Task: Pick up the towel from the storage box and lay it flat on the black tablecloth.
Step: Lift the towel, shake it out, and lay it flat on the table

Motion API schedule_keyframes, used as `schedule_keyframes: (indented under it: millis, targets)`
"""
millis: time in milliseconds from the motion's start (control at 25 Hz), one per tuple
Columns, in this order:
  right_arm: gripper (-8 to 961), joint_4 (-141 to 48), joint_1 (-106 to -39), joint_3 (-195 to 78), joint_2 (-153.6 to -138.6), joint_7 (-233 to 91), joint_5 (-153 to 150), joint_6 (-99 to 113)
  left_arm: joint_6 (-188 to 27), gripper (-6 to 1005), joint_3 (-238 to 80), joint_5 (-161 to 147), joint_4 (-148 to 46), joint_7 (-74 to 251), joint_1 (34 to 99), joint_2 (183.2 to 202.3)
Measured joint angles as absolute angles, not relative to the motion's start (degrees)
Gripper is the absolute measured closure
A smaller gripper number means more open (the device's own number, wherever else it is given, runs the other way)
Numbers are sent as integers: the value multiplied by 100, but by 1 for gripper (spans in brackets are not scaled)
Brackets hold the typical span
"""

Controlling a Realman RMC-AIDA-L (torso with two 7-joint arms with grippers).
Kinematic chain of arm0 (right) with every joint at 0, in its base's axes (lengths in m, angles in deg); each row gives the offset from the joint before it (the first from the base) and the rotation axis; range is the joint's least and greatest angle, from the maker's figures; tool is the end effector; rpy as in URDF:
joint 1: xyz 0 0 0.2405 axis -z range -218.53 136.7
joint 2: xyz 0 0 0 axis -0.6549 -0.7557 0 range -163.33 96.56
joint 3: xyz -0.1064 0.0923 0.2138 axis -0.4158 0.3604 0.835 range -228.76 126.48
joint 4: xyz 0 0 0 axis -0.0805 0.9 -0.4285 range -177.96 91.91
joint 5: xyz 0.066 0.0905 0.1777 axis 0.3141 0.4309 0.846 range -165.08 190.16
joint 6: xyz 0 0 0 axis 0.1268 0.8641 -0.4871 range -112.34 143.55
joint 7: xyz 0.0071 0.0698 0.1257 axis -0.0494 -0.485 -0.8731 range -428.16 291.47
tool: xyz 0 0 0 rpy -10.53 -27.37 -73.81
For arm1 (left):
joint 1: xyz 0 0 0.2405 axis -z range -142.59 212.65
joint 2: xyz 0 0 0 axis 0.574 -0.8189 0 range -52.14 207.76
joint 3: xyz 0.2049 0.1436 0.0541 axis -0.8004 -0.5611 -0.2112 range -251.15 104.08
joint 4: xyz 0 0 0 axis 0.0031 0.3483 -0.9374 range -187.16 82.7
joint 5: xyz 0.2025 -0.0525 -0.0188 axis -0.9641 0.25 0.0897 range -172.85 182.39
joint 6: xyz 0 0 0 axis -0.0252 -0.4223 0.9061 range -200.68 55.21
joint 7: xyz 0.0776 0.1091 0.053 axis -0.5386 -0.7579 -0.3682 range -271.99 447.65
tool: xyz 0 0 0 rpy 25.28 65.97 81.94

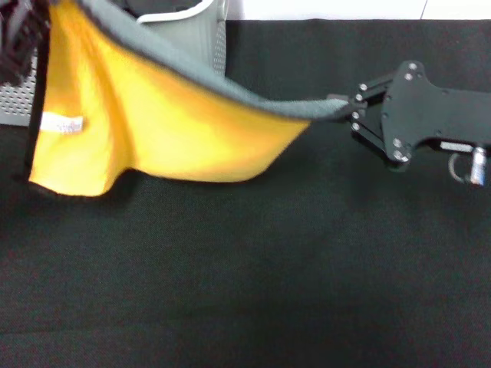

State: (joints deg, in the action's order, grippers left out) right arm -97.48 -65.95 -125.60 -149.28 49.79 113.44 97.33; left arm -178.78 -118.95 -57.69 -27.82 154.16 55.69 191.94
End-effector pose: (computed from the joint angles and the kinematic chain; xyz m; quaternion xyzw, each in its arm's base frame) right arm 0.1696 0.3370 0.0074 -0.9335 -0.0869 0.3090 0.1600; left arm -0.2667 0.2905 0.0859 -0.7590 -0.1373 -0.5807 0.2605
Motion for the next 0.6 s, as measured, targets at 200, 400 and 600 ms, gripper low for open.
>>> schedule_keyframes:
  millis: [200, 400, 600]
  targets:
    - [949, -10656, -6135, -12595, -14949, 4980, 11610, 9838, -17921, 957, -11923, -5972, -2610, 15385, 5312, 19260]
    - [949, -11029, -6414, -12319, -14906, 5153, 11597, 9286, -17757, 957, -11881, -5912, -2606, 15332, 5499, 19256]
    - [949, -10977, -6923, -11925, -14887, 5188, 11235, 9084, -17400, 956, -11805, -5926, -2614, 15375, 5941, 19195]
